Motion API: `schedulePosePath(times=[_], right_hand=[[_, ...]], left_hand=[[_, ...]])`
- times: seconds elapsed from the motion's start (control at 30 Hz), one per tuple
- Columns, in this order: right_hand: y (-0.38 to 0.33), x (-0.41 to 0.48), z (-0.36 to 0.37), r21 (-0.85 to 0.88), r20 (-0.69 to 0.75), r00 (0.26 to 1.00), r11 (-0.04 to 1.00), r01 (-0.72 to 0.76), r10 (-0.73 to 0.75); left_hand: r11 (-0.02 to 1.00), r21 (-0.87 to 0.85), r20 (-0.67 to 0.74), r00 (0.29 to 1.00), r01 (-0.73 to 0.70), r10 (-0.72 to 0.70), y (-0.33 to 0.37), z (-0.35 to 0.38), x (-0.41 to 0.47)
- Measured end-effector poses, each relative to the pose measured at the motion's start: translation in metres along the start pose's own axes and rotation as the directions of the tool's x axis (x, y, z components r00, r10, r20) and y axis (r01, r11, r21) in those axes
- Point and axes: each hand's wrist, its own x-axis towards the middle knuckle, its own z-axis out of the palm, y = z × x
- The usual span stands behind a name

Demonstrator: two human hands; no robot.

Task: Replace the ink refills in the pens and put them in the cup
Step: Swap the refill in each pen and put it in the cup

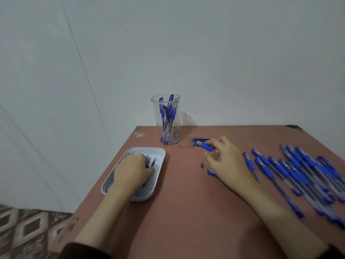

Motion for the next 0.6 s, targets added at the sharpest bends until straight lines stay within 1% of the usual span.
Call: schedulePosePath(times=[0.07,0.13,0.17,0.2,0.23,0.27,0.3,0.33,0.37,0.4,0.43,0.47,0.5,0.6], right_hand=[[0.0,0.0,-0.001,0.01,0.0,1.0,1.0,-0.004,0.004],[0.0,0.0,-0.001,0.014,0.003,1.0,1.0,-0.009,0.009],[0.0,0.0,0.0,0.019,0.004,1.0,1.0,-0.012,0.011],[0.0,0.0,0.0,0.027,0.001,1.0,1.0,-0.013,0.013],[0.0,0.0,0.0,0.039,-0.004,1.0,0.999,-0.013,0.013],[0.0,0.0,0.0,0.05,-0.009,1.0,0.999,-0.011,0.012],[0.0,0.0,0.0,0.062,-0.013,1.0,0.998,-0.008,0.009],[0.0,0.001,-0.001,0.072,-0.015,1.0,0.997,-0.006,0.007],[0.001,0.001,-0.001,0.079,-0.018,1.0,0.997,-0.006,0.007],[0.002,0.001,-0.002,0.078,-0.022,1.0,0.997,-0.007,0.009],[0.003,0.002,-0.002,0.071,-0.029,1.0,0.997,-0.008,0.01],[0.004,0.003,-0.003,0.062,-0.038,0.999,0.998,-0.009,0.011],[0.006,0.003,-0.004,0.058,-0.046,0.999,0.998,-0.009,0.012],[0.008,0.005,-0.006,0.069,-0.059,0.998,0.998,-0.007,0.011]], left_hand=[[1.0,0.003,0.028,1.0,0.014,-0.014,0.001,0.0,0.002],[1.0,-0.018,0.008,1.0,0.026,-0.026,0.004,-0.003,0.004],[0.997,-0.071,-0.036,0.999,0.029,-0.032,0.004,-0.006,0.005],[0.984,-0.176,-0.083,0.996,0.026,-0.041,0.005,-0.011,0.007],[0.939,-0.344,-0.111,0.992,0.015,-0.056,0.007,-0.018,0.01],[0.832,-0.555,-0.124,0.989,-0.005,-0.076,0.012,-0.025,0.012],[0.665,-0.747,-0.101,0.99,-0.01,-0.098,0.019,-0.031,0.012],[0.479,-0.878,-0.053,0.994,0.0,-0.098,0.028,-0.036,0.012],[0.313,-0.95,-0.002,0.997,0.021,-0.072,0.038,-0.038,0.012],[0.173,-0.984,0.041,0.998,0.046,-0.037,0.048,-0.036,0.011],[0.066,-0.995,0.073,0.997,0.073,-0.01,0.058,-0.032,0.011],[-0.01,-0.995,0.095,0.996,0.095,0.001,0.066,-0.026,0.012],[-0.066,-0.993,0.103,0.995,0.102,-0.009,0.073,-0.02,0.012],[-0.262,-0.962,0.092,0.993,0.07,-0.075,0.084,-0.006,0.014]])
